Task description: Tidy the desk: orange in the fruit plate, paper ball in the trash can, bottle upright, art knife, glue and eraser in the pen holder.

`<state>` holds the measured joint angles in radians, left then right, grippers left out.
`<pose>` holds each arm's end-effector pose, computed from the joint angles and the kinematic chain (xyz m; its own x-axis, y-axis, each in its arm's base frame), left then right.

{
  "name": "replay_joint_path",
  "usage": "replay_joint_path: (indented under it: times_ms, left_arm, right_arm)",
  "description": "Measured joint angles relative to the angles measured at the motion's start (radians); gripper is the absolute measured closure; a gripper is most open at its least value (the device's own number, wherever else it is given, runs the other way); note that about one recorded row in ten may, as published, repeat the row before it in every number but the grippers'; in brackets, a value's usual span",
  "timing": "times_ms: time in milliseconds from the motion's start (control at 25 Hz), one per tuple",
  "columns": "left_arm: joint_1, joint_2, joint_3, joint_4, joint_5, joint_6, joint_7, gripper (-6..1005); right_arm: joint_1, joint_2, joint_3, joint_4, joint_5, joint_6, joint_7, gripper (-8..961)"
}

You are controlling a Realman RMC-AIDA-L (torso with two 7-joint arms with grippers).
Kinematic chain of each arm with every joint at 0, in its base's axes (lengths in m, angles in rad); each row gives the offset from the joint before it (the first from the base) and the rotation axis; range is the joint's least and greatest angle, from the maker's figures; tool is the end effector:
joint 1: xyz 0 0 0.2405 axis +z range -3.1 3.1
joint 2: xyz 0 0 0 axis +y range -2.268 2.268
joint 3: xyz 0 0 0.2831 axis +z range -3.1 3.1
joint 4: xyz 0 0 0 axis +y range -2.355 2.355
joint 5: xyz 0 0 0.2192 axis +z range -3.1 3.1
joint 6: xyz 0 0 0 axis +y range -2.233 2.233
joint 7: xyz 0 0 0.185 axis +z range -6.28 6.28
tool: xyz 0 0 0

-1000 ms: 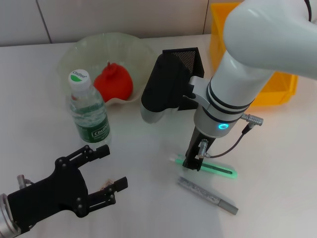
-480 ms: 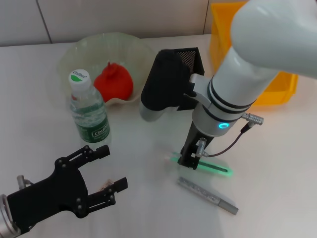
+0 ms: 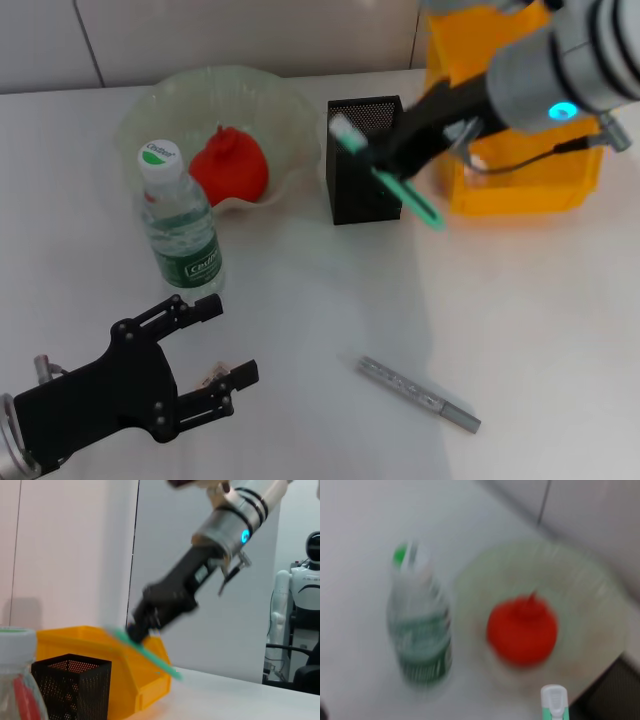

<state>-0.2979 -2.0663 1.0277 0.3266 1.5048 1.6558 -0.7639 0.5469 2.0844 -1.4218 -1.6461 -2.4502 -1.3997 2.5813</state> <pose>-0.2962 0.2591 -0.0875 0.7074 0.1004 0.6997 0.3327 -0.9206 -0.2043 0.1258 0.3984 -0.0246 0.8977 -0.4331 -0.0811 -0.4172 -0.7762 -0.4728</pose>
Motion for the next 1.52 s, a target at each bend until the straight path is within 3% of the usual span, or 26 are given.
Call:
replay_joint_path:
  times_ms: [160,320,480,560,880,1520]
  left_arm:
    - [0.0,0.0,0.001,-0.001,0.0,0.002,0.0,276]
    - [-0.004,-0.001,0.007,-0.001,0.0,0.003,0.0,279]
    - [-0.005,-0.001,0.008,-0.001,0.0,0.002,0.0,281]
    - [-0.006,-0.002,0.008,-0.001,0.0,0.003,0.0,282]
    - [-0.008,-0.002,0.008,-0.001,0.0,0.001,-0.001,287]
    - [-0.019,-0.002,0.012,0.004,0.0,0.004,-0.025,297]
  right_arm:
    - [-0.107,-0.001,0.102,-0.046,0.213,0.143,-0.116,789]
    - [-0.174,-0.001,0.141,0.015,0.391,0.287,-0.318,789]
    - [-0.215,0.002,0.128,0.172,0.64,0.428,-0.633,786]
    - [-0.223,0.002,0.119,0.28,0.838,0.46,-0.839,783]
    - [-0.223,0.004,0.07,0.604,1.316,0.467,-1.444,770]
    - [-0.148,0.005,0.065,0.879,1.423,0.455,-1.658,744]
